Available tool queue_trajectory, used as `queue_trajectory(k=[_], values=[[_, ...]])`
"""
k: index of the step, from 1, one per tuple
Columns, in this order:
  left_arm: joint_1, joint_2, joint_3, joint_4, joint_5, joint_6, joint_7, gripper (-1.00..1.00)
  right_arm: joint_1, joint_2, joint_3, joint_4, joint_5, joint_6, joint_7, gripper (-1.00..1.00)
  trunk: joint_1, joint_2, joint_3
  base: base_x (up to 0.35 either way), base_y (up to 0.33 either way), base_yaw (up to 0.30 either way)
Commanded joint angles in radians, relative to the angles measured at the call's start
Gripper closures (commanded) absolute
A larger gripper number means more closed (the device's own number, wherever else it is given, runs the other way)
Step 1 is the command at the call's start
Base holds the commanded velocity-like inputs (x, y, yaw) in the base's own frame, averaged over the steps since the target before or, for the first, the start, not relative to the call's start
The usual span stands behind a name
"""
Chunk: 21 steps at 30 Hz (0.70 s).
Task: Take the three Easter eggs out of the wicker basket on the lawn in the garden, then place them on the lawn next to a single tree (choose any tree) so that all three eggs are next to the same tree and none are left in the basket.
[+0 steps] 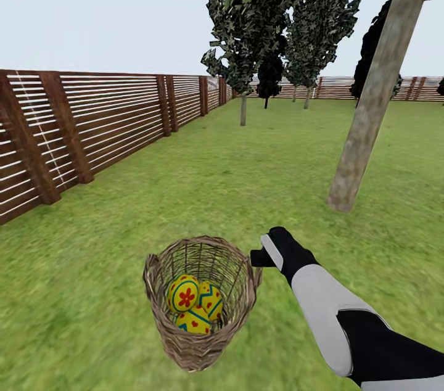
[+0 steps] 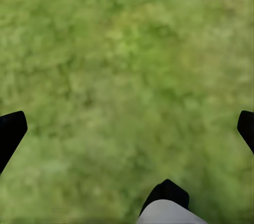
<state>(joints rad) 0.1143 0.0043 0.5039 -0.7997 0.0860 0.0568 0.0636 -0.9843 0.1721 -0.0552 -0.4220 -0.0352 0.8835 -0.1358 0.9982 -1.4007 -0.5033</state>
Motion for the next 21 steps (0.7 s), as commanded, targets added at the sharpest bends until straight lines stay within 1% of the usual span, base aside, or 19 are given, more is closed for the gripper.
queue_trajectory(k=[1,21], values=[[0.0,0.0,-0.002,-0.003,0.009,0.006,0.004,-1.0,-0.001,0.001,-0.008,-0.001,-0.02,0.002,-0.007,1.0,-0.004,0.007,0.002,0.0,0.0,0.0],[0.0,0.0,-0.002,-0.003,0.006,0.003,0.004,-1.0,-0.001,0.002,-0.008,-0.001,-0.02,0.002,-0.006,1.0,-0.081,0.147,0.065,0.0,0.0,0.0]])
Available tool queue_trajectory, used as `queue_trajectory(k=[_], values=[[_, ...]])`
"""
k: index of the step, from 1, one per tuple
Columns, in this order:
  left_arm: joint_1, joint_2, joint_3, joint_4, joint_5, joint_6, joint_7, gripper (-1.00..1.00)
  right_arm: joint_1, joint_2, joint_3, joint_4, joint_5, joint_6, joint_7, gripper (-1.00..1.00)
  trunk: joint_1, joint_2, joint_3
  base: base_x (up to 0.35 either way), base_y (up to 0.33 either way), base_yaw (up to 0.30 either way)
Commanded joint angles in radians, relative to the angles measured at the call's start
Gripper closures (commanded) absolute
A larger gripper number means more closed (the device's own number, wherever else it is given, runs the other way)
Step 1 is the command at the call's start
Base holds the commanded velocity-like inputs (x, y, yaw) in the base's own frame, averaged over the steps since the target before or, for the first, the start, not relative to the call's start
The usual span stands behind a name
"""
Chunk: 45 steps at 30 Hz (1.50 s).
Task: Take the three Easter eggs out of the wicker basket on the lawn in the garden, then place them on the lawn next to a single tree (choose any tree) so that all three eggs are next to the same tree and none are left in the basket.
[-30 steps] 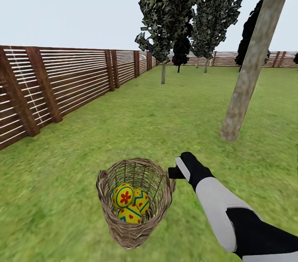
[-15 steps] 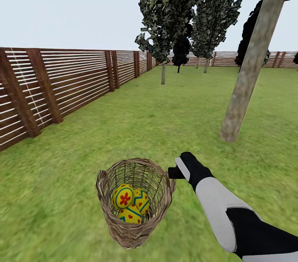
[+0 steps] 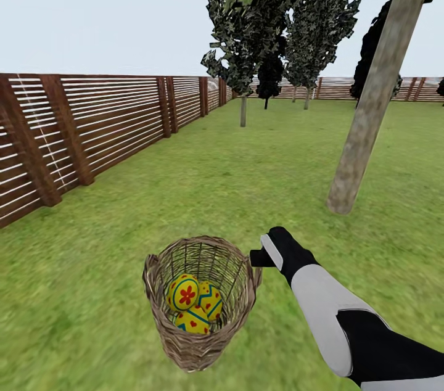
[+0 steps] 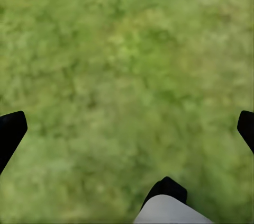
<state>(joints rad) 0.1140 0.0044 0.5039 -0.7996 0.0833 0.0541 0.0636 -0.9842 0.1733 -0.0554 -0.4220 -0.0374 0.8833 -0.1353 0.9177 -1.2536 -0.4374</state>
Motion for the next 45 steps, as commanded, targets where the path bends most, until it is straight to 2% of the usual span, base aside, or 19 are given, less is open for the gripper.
queue_trajectory(k=[1,45], values=[[0.001,0.0,-0.002,-0.003,0.009,0.006,0.004,-1.0,-0.001,0.001,-0.007,-0.001,-0.018,0.002,-0.007,1.0,-0.004,0.007,0.002,0.0,0.0,0.0],[0.0,0.002,-0.002,-0.003,0.01,0.009,0.004,-1.0,-0.001,0.001,-0.007,-0.001,-0.019,0.002,-0.007,1.0,-0.173,0.315,0.14,0.0,0.0,0.0]])
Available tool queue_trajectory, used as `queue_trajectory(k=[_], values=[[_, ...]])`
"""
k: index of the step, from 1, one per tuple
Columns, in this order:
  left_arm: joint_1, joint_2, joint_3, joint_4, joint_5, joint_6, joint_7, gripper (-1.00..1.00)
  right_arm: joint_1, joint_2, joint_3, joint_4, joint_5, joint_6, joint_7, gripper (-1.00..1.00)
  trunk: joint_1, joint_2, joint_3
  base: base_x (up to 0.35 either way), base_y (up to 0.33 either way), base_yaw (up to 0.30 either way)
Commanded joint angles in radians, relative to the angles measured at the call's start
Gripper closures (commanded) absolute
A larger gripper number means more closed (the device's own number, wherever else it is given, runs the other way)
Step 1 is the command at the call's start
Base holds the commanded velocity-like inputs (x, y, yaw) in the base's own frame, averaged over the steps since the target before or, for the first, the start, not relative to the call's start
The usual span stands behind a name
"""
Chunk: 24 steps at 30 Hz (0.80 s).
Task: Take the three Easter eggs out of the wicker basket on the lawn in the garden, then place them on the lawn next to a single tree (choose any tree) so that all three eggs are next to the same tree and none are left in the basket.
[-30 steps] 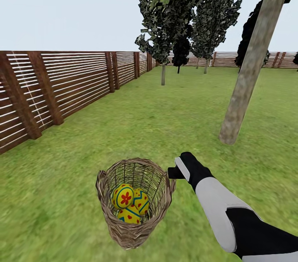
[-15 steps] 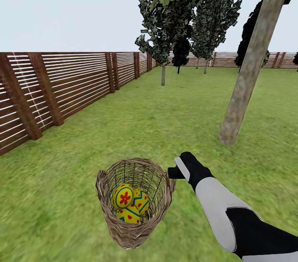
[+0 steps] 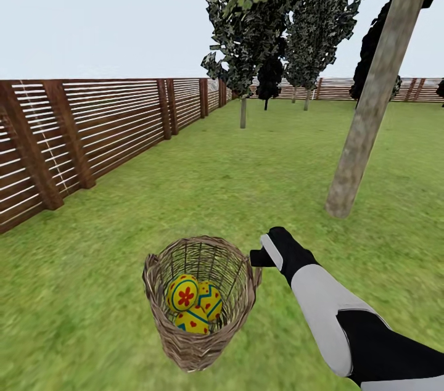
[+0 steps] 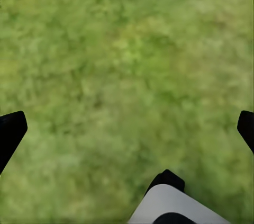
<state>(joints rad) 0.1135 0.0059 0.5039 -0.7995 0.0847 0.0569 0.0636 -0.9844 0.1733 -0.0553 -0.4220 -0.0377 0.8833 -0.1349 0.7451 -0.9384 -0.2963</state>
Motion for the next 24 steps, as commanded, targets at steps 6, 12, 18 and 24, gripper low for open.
queue_trajectory(k=[6,12,18,24], values=[[0.001,0.0,-0.002,-0.003,0.009,0.006,0.004,-1.0,-0.001,0.001,-0.008,-0.001,-0.018,0.002,-0.007,1.0,-0.023,0.041,0.018,0.0,0.0,0.0],[0.001,0.0,-0.002,-0.003,0.009,0.006,0.004,-1.0,-0.001,0.001,-0.008,-0.001,-0.018,0.002,-0.007,1.0,-0.046,0.083,0.037,0.0,0.0,0.0],[0.001,0.0,-0.002,-0.003,0.008,0.006,0.004,-1.0,-0.001,0.001,-0.008,-0.001,-0.018,0.002,-0.006,1.0,-0.069,0.125,0.055,0.0,0.0,0.0],[0.001,0.0,-0.002,-0.003,0.008,0.006,0.004,-1.0,-0.001,0.001,-0.008,-0.001,-0.018,0.002,-0.007,1.0,-0.092,0.167,0.074,0.0,0.0,0.0]])
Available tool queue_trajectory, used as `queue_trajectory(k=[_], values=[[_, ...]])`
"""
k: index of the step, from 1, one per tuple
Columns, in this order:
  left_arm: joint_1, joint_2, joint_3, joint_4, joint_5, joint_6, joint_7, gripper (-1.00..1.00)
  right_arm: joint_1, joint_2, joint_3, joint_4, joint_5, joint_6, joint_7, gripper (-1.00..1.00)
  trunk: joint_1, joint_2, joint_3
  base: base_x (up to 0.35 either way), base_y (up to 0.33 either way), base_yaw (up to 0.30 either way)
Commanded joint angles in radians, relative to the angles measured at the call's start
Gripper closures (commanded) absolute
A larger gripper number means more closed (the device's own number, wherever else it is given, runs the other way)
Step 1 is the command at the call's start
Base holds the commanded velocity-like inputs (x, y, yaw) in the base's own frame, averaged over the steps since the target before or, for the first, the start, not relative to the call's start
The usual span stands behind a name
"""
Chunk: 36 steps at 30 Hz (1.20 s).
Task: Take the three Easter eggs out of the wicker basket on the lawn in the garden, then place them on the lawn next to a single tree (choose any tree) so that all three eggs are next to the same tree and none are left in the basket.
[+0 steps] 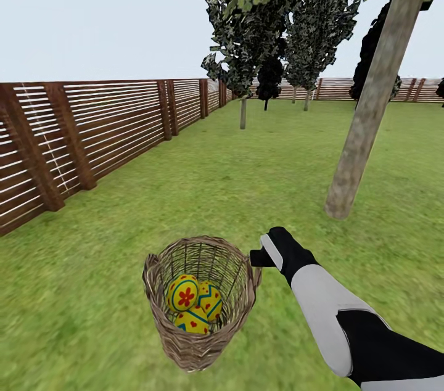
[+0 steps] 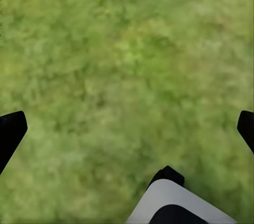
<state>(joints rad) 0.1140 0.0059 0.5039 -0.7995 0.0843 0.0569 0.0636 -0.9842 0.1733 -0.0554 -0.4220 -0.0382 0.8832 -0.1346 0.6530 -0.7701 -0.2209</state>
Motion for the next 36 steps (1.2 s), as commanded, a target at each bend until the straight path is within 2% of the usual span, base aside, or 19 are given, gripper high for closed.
queue_trajectory(k=[1,9,17,22,30,36], values=[[0.0,0.0,-0.002,-0.003,0.009,0.006,0.004,-1.0,-0.001,0.001,-0.008,-0.001,-0.018,0.002,-0.007,1.0,-0.004,0.006,0.002,0.0,0.0,0.0],[0.0,0.001,-0.003,-0.004,0.006,0.019,-0.004,-1.0,-0.001,0.001,-0.008,-0.001,-0.018,0.002,-0.007,1.0,-0.034,0.062,0.027,0.0,0.0,0.0],[0.0,0.002,-0.003,0.003,0.002,0.021,0.004,-1.0,-0.001,0.001,-0.008,-0.001,-0.018,0.002,-0.007,1.0,-0.034,0.062,0.027,0.25,0.0,0.0],[0.0,0.004,-0.003,0.076,0.006,0.006,0.001,-1.0,-0.001,0.001,-0.008,-0.001,-0.018,0.002,-0.007,1.0,-0.034,0.062,0.027,0.323,0.0,0.0],[-0.002,0.004,-0.004,0.083,0.003,0.003,-0.001,-1.0,-0.001,0.001,-0.008,-0.001,-0.018,0.002,-0.007,1.0,-0.034,0.062,0.027,0.326,0.0,0.0],[-0.029,0.005,-0.004,0.107,-0.002,0.003,0.0,-1.0,-0.001,0.001,-0.008,0.0,-0.018,-0.016,-0.007,1.0,-0.034,0.062,0.027,0.33,0.0,0.0]])
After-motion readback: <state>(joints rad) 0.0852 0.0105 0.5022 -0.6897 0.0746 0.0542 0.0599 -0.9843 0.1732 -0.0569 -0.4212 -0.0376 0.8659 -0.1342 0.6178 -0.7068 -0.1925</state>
